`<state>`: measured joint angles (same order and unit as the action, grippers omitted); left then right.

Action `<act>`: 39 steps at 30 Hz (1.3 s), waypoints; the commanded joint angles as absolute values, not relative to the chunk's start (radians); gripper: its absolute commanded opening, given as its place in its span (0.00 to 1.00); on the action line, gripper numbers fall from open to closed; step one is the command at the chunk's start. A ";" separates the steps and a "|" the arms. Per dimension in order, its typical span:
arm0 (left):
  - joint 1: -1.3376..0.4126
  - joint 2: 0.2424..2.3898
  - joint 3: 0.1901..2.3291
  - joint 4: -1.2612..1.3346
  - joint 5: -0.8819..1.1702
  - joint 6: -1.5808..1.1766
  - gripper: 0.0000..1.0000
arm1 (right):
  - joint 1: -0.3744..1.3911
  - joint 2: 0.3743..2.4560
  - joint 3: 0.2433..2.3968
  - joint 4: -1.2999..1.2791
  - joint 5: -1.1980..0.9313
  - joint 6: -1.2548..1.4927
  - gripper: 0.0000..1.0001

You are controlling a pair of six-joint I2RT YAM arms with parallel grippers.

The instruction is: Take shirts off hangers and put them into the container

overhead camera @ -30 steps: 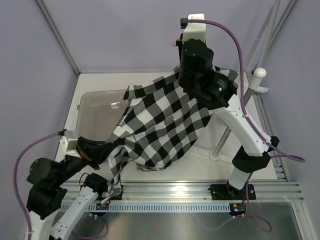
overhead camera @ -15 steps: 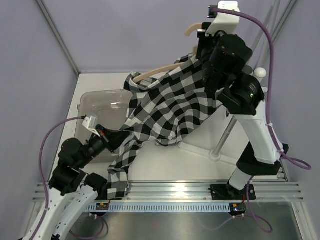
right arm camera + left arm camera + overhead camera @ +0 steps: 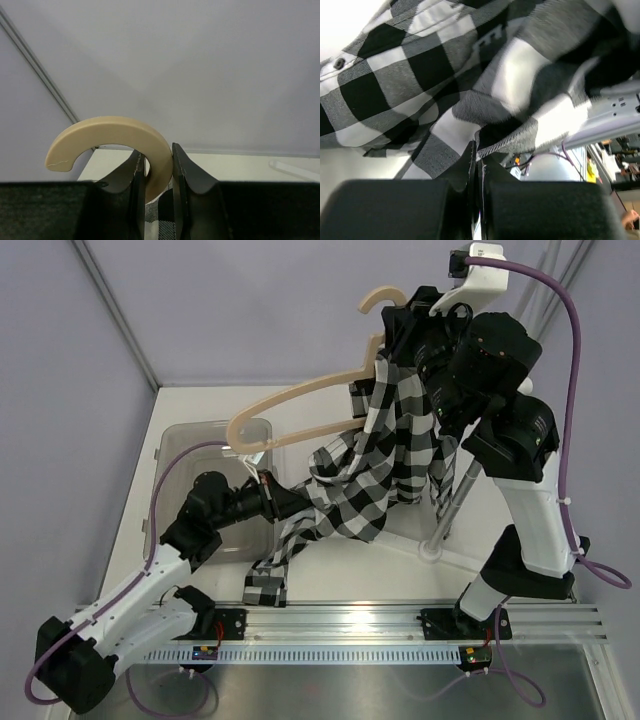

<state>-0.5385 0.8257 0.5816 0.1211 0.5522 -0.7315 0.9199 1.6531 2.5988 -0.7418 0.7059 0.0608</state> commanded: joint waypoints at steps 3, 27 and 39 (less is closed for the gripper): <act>-0.574 0.819 0.698 0.119 0.529 -0.654 0.00 | 0.913 1.664 2.620 -0.719 0.649 0.089 0.00; -0.574 0.523 1.167 -0.532 0.423 -0.252 0.57 | 0.943 1.598 2.441 -0.833 0.551 0.017 0.00; -0.574 0.598 1.092 -0.364 0.534 -0.314 0.33 | 0.962 1.615 2.447 -0.842 0.531 0.018 0.00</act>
